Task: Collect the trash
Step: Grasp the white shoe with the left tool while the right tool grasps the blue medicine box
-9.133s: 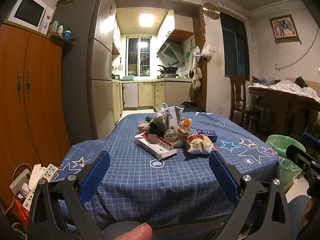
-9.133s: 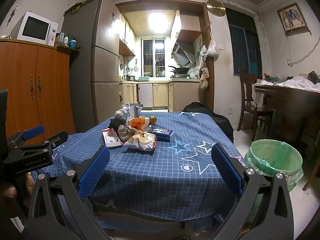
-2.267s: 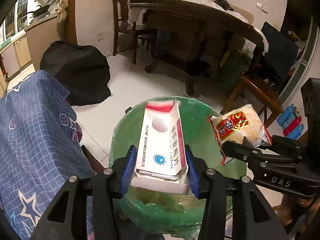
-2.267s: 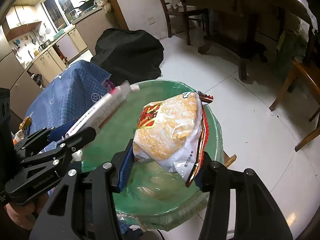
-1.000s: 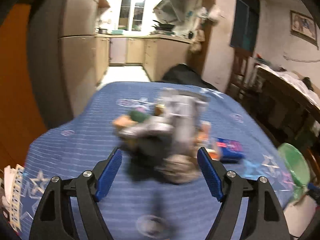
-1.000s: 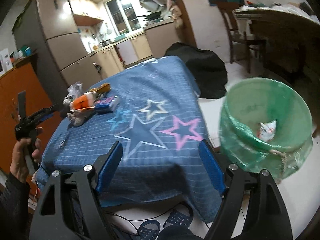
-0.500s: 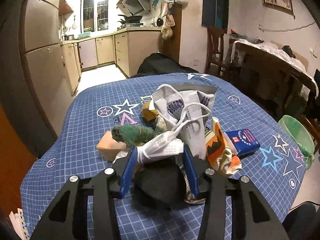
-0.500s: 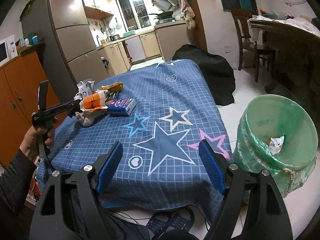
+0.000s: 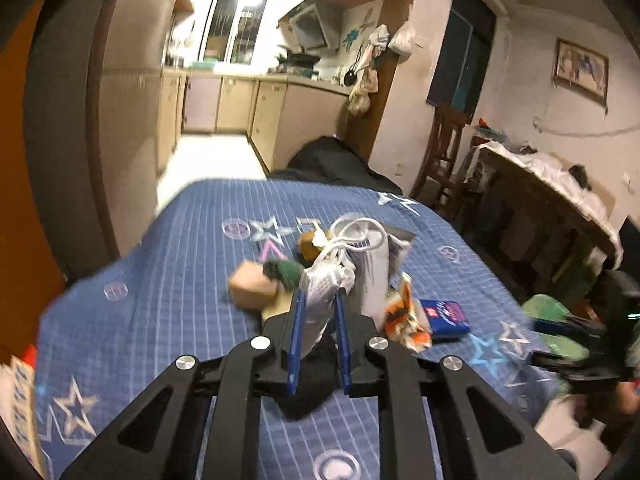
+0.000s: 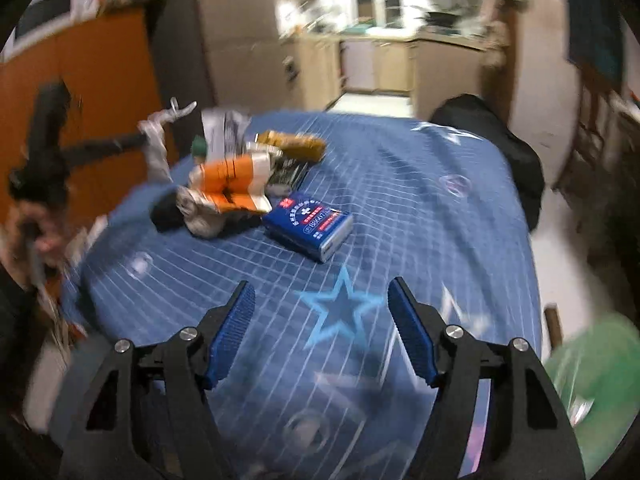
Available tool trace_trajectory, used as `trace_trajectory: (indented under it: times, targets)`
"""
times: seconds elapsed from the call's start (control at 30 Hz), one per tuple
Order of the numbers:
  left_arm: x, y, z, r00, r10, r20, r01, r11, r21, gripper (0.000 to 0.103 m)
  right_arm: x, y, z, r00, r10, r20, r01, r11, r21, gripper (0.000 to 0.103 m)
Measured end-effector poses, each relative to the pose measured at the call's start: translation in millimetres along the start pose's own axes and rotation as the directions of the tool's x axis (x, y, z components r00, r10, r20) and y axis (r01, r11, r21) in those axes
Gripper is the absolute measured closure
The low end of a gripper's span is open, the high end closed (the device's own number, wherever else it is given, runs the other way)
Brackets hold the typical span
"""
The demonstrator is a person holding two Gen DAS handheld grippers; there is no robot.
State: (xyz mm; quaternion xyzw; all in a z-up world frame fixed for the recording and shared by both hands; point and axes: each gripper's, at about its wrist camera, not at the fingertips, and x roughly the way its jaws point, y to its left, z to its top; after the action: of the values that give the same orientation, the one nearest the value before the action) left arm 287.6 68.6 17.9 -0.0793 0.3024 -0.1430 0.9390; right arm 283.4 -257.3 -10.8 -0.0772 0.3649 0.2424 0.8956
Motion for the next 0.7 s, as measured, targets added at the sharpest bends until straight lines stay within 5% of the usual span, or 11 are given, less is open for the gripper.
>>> trace_trajectory:
  times: [0.37,0.53,0.7]
  targets:
    - [1,0,-13,0.997,-0.022,-0.069,0.020,0.999,-0.028,0.087,105,14,62,0.982,0.018,-0.189,-0.076,0.950,-0.303,0.031]
    - [6,-1,-12,0.996,-0.016,-0.084,0.014,0.999,-0.036,0.087,128,18,63,0.972,0.032,-0.234,-0.102,0.949,-0.298,0.032]
    - [14,3,-17,0.995,-0.004,-0.103,0.000,0.999,-0.042,0.091,120,14,59,0.979,0.047,-0.198,-0.091,0.971,-0.220,0.043]
